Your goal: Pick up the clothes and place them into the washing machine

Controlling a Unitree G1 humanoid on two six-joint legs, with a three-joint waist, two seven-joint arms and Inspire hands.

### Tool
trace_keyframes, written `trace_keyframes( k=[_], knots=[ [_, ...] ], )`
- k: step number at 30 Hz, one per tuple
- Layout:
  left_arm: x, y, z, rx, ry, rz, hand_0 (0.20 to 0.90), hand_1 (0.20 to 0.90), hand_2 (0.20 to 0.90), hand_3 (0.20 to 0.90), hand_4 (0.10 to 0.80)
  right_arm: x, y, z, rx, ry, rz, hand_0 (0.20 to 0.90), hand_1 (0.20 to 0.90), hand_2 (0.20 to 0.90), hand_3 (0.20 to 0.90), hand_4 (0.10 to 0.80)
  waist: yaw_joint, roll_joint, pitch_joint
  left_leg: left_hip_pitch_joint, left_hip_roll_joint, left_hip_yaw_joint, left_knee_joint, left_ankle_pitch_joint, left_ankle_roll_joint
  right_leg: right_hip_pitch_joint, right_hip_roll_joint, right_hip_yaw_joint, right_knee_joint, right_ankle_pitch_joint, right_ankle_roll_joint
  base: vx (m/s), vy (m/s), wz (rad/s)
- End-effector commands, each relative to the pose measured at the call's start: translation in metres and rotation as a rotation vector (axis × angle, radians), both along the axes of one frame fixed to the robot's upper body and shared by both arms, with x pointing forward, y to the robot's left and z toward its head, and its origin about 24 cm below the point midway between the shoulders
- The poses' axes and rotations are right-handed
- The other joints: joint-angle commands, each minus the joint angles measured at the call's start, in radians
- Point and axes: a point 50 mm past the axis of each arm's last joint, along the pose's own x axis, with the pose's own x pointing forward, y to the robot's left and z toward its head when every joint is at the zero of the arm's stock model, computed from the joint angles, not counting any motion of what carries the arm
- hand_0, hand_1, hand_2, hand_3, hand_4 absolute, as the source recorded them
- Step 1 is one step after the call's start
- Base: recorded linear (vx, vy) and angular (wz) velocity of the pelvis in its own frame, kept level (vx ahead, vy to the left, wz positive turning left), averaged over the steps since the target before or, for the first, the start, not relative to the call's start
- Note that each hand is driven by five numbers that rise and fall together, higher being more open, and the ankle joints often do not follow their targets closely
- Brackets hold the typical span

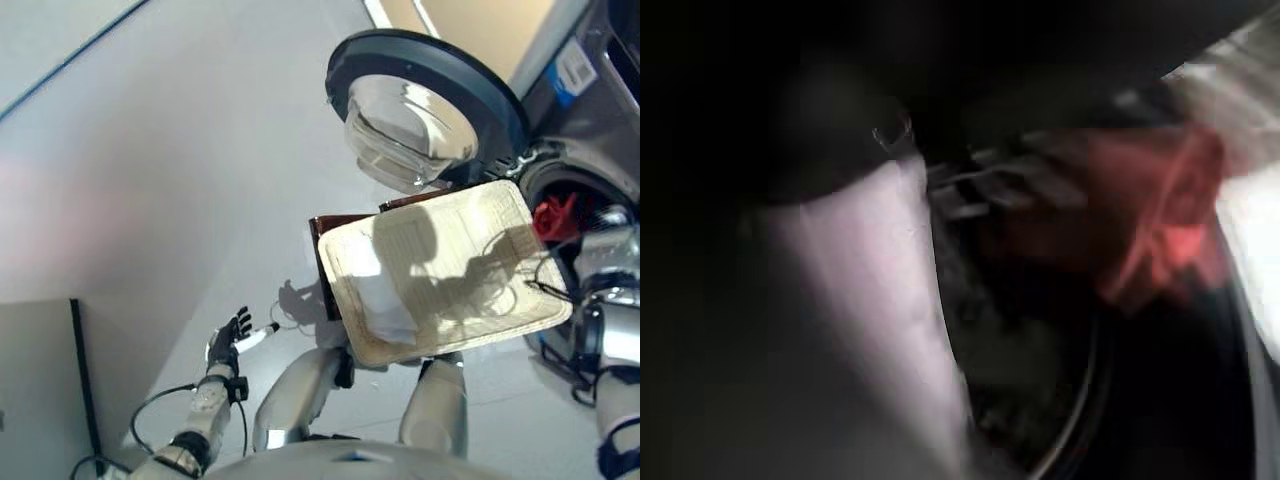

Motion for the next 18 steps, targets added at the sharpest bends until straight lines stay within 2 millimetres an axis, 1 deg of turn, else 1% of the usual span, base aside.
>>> trace_keyframes(
  k=[1, 4, 5, 6, 7, 8, 9, 10, 11, 12, 13, 14, 15, 16, 17, 18],
  knots=[
    [-0.045, 0.046, -0.012, 0.127, 0.120, 0.066, 0.900, 0.900, 0.900, 0.900, 0.800, -0.035, -0.032, 0.198, -0.725, -0.423, -0.114, 0.900, 0.900, 0.900, 0.900, 0.800, 0.016, -0.183, -0.304, 0.041, 0.071, -0.036, 0.035, -0.078, -0.169, 0.059, 0.072, -0.058, -0.029, -0.019, -0.077, 0.102, -0.016, -0.04],
    [-0.059, 0.046, -0.016, 0.122, 0.154, 0.073, 0.900, 0.900, 0.900, 0.900, 0.800, -0.034, -0.037, 0.183, -0.702, -0.382, -0.097, 0.900, 0.900, 0.900, 0.900, 0.800, 0.019, -0.184, -0.317, 0.066, 0.070, -0.033, 0.024, -0.084, -0.163, 0.078, 0.073, -0.059, -0.041, -0.017, -0.074, 0.042, 0.001, 0.04],
    [-0.063, 0.045, -0.018, 0.120, 0.171, 0.069, 0.900, 0.900, 0.900, 0.900, 0.800, -0.031, -0.037, 0.172, -0.687, -0.348, -0.078, 0.900, 0.900, 0.900, 0.900, 0.800, 0.019, -0.183, -0.319, 0.071, 0.069, -0.030, 0.020, -0.087, -0.161, 0.079, 0.074, -0.056, -0.043, -0.017, -0.073, 0.003, 0.024, -0.04],
    [-0.070, 0.043, -0.021, 0.114, 0.202, 0.070, 0.900, 0.900, 0.900, 0.900, 0.800, -0.026, -0.036, 0.152, -0.647, -0.309, -0.051, 0.900, 0.900, 0.900, 0.900, 0.800, 0.017, -0.176, -0.316, 0.072, 0.067, -0.027, 0.016, -0.087, -0.157, 0.077, 0.074, -0.051, -0.046, -0.012, -0.072, -0.016, 0.028, -0.06],
    [-0.075, 0.043, -0.023, 0.117, 0.218, 0.075, 0.900, 0.900, 0.900, 0.900, 0.800, -0.021, -0.033, 0.140, -0.626, -0.291, -0.033, 0.900, 0.900, 0.900, 0.900, 0.800, 0.016, -0.175, -0.313, 0.071, 0.068, -0.024, 0.014, -0.086, -0.155, 0.072, 0.074, -0.048, -0.046, -0.010, -0.071, 0.000, 0.000, 0.00],
    [-0.075, 0.044, -0.023, 0.120, 0.220, 0.075, 0.900, 0.900, 0.900, 0.900, 0.800, -0.021, -0.033, 0.139, -0.623, -0.290, -0.033, 0.900, 0.900, 0.900, 0.900, 0.800, 0.017, -0.178, -0.315, 0.070, 0.068, -0.023, 0.014, -0.086, -0.155, 0.071, 0.074, -0.047, -0.045, -0.010, -0.071, -0.068, 0.023, 0.02],
    [-0.079, 0.041, -0.025, 0.111, 0.238, 0.088, 0.900, 0.900, 0.900, 0.900, 0.800, -0.006, -0.018, 0.107, -0.565, -0.269, 0.032, 0.900, 0.900, 0.900, 0.900, 0.800, 0.011, -0.170, -0.302, 0.062, 0.067, -0.020, 0.013, -0.083, -0.151, 0.057, 0.077, -0.043, -0.045, -0.004, -0.070, -0.055, 0.014, -0.01],
    [-0.081, 0.043, -0.025, 0.116, 0.241, 0.089, 0.900, 0.900, 0.900, 0.900, 0.800, -0.006, -0.017, 0.104, -0.560, -0.266, 0.031, 0.900, 0.900, 0.900, 0.900, 0.800, 0.012, -0.176, -0.306, 0.060, 0.067, -0.020, 0.014, -0.083, -0.151, 0.055, 0.077, -0.042, -0.044, -0.004, -0.070, -0.086, 0.023, -0.02],
    [-0.083, 0.042, -0.026, 0.114, 0.255, 0.100, 0.900, 0.900, 0.900, 0.900, 0.800, 0.001, -0.005, 0.079, -0.517, -0.240, 0.069, 0.900, 0.900, 0.900, 0.900, 0.800, 0.009, -0.175, -0.296, 0.056, 0.068, -0.019, 0.016, -0.082, -0.149, 0.047, 0.078, -0.039, -0.040, -0.001, -0.071, -0.073, 0.006, -0.04],
    [-0.084, 0.041, -0.028, 0.112, 0.266, 0.113, 0.900, 0.900, 0.900, 0.900, 0.800, 0.008, 0.015, 0.038, -0.429, -0.208, 0.116, 0.900, 0.900, 0.900, 0.900, 0.800, 0.007, -0.173, -0.280, 0.048, 0.070, -0.021, 0.022, -0.081, -0.144, 0.036, 0.080, -0.039, -0.034, 0.000, -0.073, -0.073, 0.005, -0.05],
    [-0.085, 0.043, -0.027, 0.118, 0.268, 0.113, 0.900, 0.900, 0.900, 0.900, 0.800, 0.008, 0.017, 0.035, -0.424, -0.205, 0.115, 0.900, 0.900, 0.900, 0.900, 0.800, 0.007, -0.179, -0.283, 0.046, 0.070, -0.021, 0.024, -0.081, -0.144, 0.035, 0.080, -0.039, -0.032, -0.001, -0.073, -0.050, -0.007, -0.06],
    [-0.087, 0.041, -0.028, 0.119, 0.277, 0.114, 0.900, 0.900, 0.900, 0.900, 0.800, 0.007, 0.029, 0.005, -0.345, -0.175, 0.129, 0.900, 0.900, 0.900, 0.900, 0.800, 0.011, -0.180, -0.277, 0.043, 0.072, -0.024, 0.028, -0.083, -0.142, 0.033, 0.080, -0.040, -0.030, -0.003, -0.074, -0.015, -0.010, -0.05],
    [-0.085, 0.038, -0.029, 0.111, 0.274, 0.109, 0.900, 0.900, 0.900, 0.900, 0.800, 0.006, 0.040, -0.021, -0.289, -0.134, 0.154, 0.900, 0.900, 0.900, 0.900, 0.800, 0.016, -0.184, -0.272, 0.040, 0.073, -0.026, 0.032, -0.084, -0.140, 0.033, 0.080, -0.044, -0.027, -0.004, -0.075, -0.035, -0.024, -0.05],
    [-0.080, 0.036, -0.028, 0.114, 0.256, 0.101, 0.900, 0.900, 0.900, 0.900, 0.800, 0.003, 0.060, -0.058, -0.201, -0.074, 0.200, 0.900, 0.900, 0.900, 0.900, 0.800, 0.025, -0.191, -0.258, 0.031, 0.076, -0.033, 0.042, -0.084, -0.137, 0.032, 0.080, -0.051, -0.023, -0.004, -0.076, -0.026, -0.022, -0.04],
    [-0.080, 0.037, -0.027, 0.119, 0.257, 0.102, 0.900, 0.900, 0.900, 0.900, 0.800, 0.003, 0.061, -0.059, -0.198, -0.074, 0.200, 0.900, 0.900, 0.900, 0.900, 0.800, 0.024, -0.195, -0.259, 0.030, 0.076, -0.035, 0.044, -0.085, -0.137, 0.033, 0.079, -0.052, -0.022, -0.005, -0.076, -0.040, -0.067, -0.03],
    [-0.069, 0.035, -0.025, 0.114, 0.226, 0.090, 0.900, 0.900, 0.900, 0.900, 0.800, 0.001, 0.086, -0.091, -0.137, 0.010, 0.280, 0.900, 0.900, 0.900, 0.900, 0.800, 0.041, -0.212, -0.245, 0.020, 0.080, -0.046, 0.054, -0.084, -0.137, 0.033, 0.080, -0.065, -0.017, -0.006, -0.079, -0.021, -0.053, 0.04]
  ],
)
